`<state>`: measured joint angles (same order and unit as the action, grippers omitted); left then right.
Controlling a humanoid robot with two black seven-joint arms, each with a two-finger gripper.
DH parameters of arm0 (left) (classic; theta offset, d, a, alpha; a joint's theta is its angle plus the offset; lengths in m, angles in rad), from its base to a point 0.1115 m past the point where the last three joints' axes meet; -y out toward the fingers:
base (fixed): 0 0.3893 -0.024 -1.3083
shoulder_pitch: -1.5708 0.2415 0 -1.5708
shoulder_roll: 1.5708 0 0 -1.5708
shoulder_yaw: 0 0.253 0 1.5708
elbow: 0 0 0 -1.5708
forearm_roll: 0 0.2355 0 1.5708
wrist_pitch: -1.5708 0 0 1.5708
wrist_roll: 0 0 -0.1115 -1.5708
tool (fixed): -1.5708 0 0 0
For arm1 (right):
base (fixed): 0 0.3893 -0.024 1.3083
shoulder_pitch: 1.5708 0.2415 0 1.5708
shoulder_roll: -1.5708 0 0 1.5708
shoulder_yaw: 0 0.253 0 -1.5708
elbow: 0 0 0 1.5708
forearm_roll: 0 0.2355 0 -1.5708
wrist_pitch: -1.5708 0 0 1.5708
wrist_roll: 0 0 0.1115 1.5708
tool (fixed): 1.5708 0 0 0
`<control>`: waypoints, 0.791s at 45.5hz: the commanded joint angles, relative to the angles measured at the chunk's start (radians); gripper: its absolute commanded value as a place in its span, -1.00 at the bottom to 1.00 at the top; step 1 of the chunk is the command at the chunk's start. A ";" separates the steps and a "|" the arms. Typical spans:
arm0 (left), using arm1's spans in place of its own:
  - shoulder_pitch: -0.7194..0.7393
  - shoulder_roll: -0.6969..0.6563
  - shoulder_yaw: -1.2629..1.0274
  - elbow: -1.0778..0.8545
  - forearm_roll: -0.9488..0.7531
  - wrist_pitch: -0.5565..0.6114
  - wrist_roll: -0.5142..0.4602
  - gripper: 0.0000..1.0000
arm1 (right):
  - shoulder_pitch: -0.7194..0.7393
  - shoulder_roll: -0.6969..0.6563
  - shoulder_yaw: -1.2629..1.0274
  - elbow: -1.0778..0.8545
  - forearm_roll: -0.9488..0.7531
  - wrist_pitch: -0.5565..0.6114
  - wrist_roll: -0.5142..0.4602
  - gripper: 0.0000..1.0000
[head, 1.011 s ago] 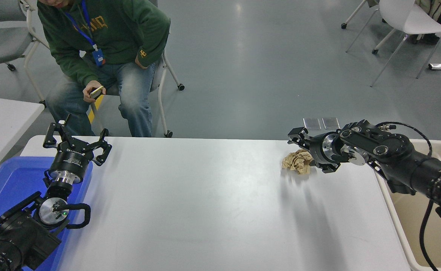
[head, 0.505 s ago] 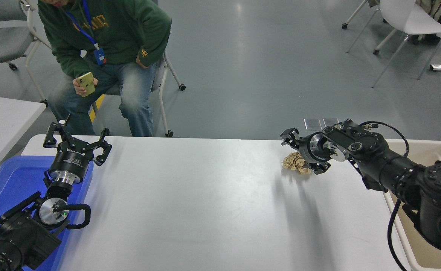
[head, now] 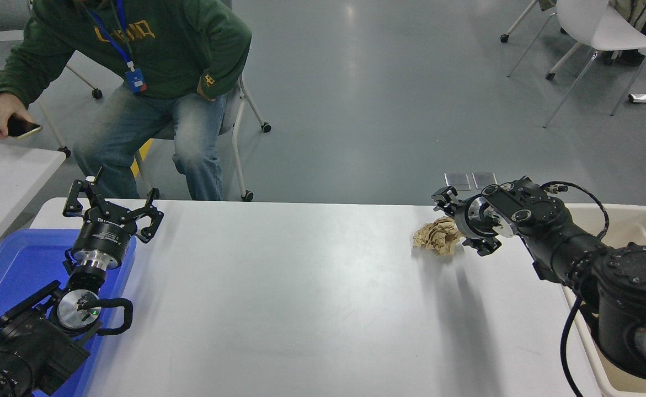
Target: Clean the table surface
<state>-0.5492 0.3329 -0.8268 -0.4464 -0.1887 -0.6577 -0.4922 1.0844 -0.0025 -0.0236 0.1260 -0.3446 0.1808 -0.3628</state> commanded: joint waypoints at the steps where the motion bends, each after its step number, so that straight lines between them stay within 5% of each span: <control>1: 0.000 0.000 0.000 0.000 0.000 0.001 0.000 1.00 | -0.018 0.003 0.008 -0.011 0.001 -0.055 0.004 0.96; 23: 0.000 0.001 0.000 0.000 0.000 0.000 0.000 1.00 | -0.021 0.003 0.039 0.081 0.053 -0.084 0.005 0.95; 31: 0.000 0.000 0.000 0.000 0.000 0.000 0.000 1.00 | -0.023 0.003 0.031 0.084 0.052 -0.084 0.007 0.63; 36: 0.000 0.000 0.000 0.000 0.000 0.001 0.000 1.00 | -0.024 0.003 0.030 0.084 0.052 -0.086 0.008 0.61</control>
<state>-0.5492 0.3332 -0.8268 -0.4464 -0.1887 -0.6573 -0.4920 1.0630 -0.0001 0.0104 0.2001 -0.2966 0.0999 -0.3567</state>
